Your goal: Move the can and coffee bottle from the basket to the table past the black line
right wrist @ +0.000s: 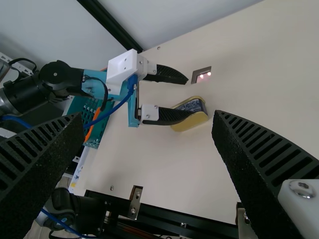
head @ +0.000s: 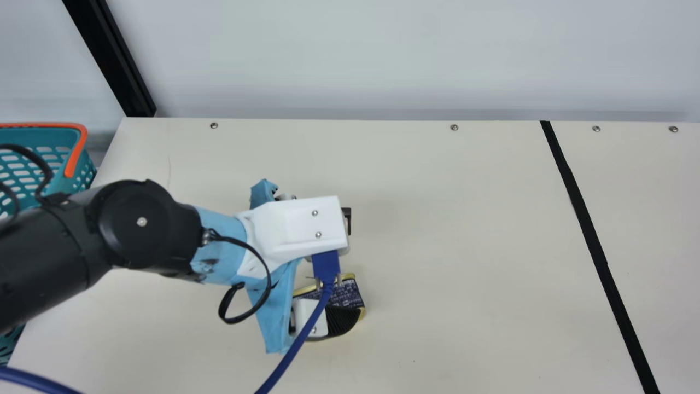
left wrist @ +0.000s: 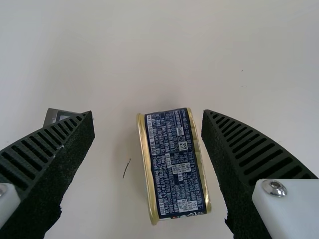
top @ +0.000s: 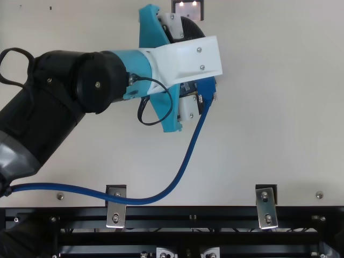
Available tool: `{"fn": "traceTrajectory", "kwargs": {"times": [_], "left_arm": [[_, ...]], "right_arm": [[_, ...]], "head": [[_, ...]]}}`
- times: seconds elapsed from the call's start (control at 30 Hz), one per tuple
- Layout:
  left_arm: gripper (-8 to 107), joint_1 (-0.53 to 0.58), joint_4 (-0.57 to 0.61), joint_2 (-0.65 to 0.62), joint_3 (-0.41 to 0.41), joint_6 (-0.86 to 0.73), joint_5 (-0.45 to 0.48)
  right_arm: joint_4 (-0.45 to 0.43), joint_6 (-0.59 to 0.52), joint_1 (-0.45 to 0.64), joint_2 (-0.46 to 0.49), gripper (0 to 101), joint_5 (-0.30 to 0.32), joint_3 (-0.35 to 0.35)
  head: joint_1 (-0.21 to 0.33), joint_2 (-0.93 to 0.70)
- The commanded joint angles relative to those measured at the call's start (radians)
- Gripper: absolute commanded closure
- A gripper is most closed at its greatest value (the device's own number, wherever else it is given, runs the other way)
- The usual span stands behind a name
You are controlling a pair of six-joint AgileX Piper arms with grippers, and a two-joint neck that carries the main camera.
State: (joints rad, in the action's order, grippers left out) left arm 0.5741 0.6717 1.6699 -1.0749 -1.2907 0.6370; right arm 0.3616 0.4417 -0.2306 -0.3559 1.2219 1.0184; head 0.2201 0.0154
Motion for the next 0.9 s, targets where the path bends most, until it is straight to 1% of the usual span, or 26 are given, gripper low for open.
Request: {"fn": "traceTrajectory", "kwargs": {"times": [0.0, 0.13, 0.23, 0.43, 0.57, 0.67, 0.73, 0.77, 0.8, 0.83, 0.87], "left_arm": [[9, 0.012, -0.023, -0.004, -0.011, 0.033, -0.003], [9, 0.016, -0.09, -0.021, -0.005, 0.091, -0.08], [9, 0.018, -0.182, -0.047, 0.01, 0.168, -0.161], [9, -0.004, -0.395, -0.12, 0.049, 0.363, -0.294], [9, -0.039, -0.515, -0.181, 0.081, 0.487, -0.35], [9, -0.067, -0.593, -0.236, 0.112, 0.576, -0.38], [9, -0.087, -0.644, -0.273, 0.137, 0.636, -0.4], [9, -0.098, -0.671, -0.292, 0.15, 0.67, -0.408], [9, -0.085, -0.597, -0.257, 0.132, 0.582, -0.395], [9, -0.095, -0.629, -0.278, 0.144, 0.616, -0.404], [9, -0.097, -0.647, -0.289, 0.149, 0.639, -0.407]], "right_arm": [[0.008, -0.008, 0.008, -0.001, 0, -0.002, -0.003], [0.01, -0.019, 0.012, -0.024, 0, -0.019, -0.009], [-0.03, -0.009, -0.03, -0.055, 0, -0.056, -0.023], [-0.154, 0.05, -0.176, -0.173, 0, -0.156, -0.024], [-0.222, 0.087, -0.259, -0.262, 0, -0.201, -0.007], [-0.236, 0.085, -0.284, -0.327, 0, -0.219, 0.011], [-0.221, 0.056, -0.274, -0.369, 0, -0.229, 0.023], [-0.2, 0.028, -0.255, -0.391, 0, -0.235, 0.029], [-0.179, 0.003, -0.238, -0.41, 0, -0.242, 0.034], [-0.215, 0.05, -0.274, -0.37, 0, -0.237, 0.029], [-0.196, 0.029, -0.26, -0.39, 0, -0.242, 0.034]], "head": [[0.003, 0.007], [0.003, 0.007], [0.003, 0.007], [0.003, 0.007], [0.003, 0.007], [0.003, 0.007], [0.003, 0.007], [0.003, 0.007], [0.003, 0.007], [0.003, 0.007], [0.003, 0.007]]}}
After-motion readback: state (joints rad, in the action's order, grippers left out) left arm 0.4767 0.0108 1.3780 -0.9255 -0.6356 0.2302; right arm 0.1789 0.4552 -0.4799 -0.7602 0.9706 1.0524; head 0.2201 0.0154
